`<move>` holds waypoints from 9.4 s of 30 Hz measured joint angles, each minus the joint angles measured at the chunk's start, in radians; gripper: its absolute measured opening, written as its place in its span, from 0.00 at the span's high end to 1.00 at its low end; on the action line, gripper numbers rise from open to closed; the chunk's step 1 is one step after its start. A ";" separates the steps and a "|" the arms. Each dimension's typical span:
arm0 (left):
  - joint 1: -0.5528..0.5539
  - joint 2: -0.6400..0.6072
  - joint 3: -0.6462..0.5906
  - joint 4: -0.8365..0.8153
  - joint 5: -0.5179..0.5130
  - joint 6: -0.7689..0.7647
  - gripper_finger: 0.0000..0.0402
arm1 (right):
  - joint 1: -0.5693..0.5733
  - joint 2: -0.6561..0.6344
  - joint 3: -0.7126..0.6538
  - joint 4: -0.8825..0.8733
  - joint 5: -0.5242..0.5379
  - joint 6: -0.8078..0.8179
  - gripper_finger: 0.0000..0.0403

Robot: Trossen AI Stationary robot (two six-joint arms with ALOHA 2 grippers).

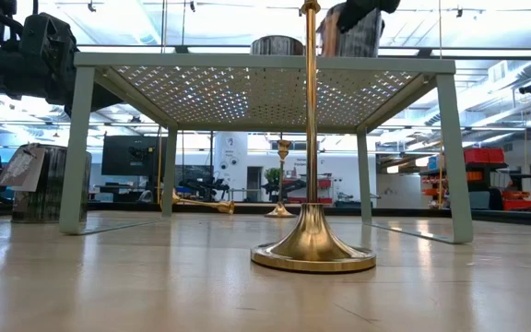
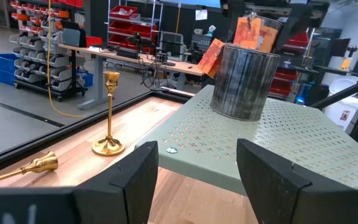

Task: Pick & Place candle stick holders
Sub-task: Put the bottom orange scented candle on the shelf, then put the orange scented candle on the shelf

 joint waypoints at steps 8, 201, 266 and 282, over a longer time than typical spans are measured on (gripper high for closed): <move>0.000 0.000 0.000 0.000 0.000 0.000 0.46 | -0.028 0.008 -0.085 0.042 -0.017 -0.002 0.15; 0.000 0.000 0.000 0.000 0.000 0.000 0.46 | 0.044 0.005 -0.161 0.244 0.103 -0.016 0.01; 0.000 0.000 0.000 0.000 0.000 0.000 0.46 | -0.342 -0.203 -0.161 0.301 0.388 -0.209 0.01; 0.000 0.000 0.000 0.005 0.001 0.000 0.46 | -0.492 -0.142 -0.161 0.365 0.210 -0.324 0.01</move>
